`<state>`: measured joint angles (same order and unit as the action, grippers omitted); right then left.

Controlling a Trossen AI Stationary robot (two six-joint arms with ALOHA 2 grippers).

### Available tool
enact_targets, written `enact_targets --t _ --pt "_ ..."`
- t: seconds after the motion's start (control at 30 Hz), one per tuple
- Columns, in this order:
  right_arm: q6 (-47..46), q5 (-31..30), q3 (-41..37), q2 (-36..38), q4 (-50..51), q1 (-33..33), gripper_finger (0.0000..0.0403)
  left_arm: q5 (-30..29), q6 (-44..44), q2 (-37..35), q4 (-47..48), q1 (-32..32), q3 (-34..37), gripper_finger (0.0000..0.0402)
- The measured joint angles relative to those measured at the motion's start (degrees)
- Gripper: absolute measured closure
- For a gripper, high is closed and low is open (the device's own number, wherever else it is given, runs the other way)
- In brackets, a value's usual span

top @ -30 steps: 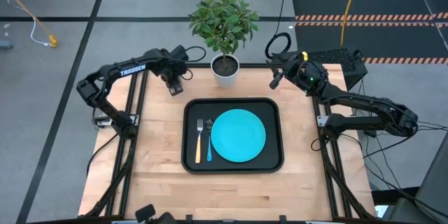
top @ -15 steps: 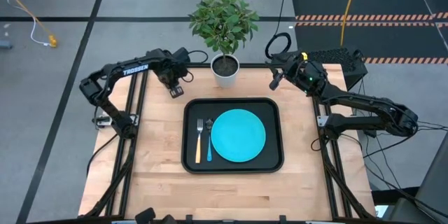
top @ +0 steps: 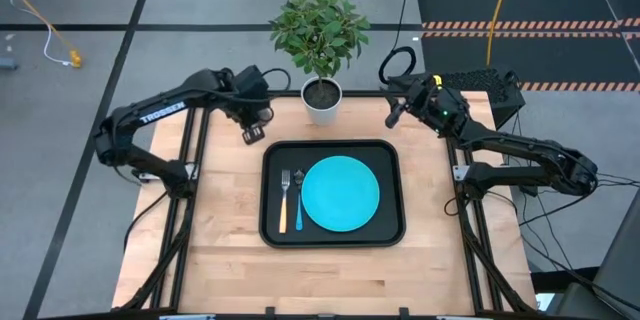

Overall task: Pick and place plate/cup/fork/spoon on tray
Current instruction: Put the blue cup on the black tray

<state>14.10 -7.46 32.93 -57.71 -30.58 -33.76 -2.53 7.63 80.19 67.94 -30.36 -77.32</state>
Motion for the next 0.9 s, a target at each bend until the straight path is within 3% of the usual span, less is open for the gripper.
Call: enact_targets --t 0.13,0.23,0.37,0.63,0.9 --pt "-6.33 0.63 0.0 -0.02 -1.29 0.0 0.0234 0.02 -2.56 -0.05 -0.59 5.32 -3.17 0.0394" --pt "-15.36 6.98 0.0 -0.02 -1.58 -0.02 0.0234 -0.04 -3.78 0.71 -1.97 9.6 -5.06 0.0394" --pt "-19.22 15.32 0.0 -0.02 0.69 0.87 0.0234 -0.02 -3.95 2.76 -1.99 14.52 -8.52 0.0394" --pt "-22.11 15.05 0.02 3.48 13.26 1.97 0.0234 -0.41 -0.76 11.95 -3.14 21.86 -19.46 0.0394" --pt "-24.8 13.41 0.04 8.21 28.35 1.88 0.0234 -0.41 8.17 23.34 -0.96 23.87 -32.62 0.0394"
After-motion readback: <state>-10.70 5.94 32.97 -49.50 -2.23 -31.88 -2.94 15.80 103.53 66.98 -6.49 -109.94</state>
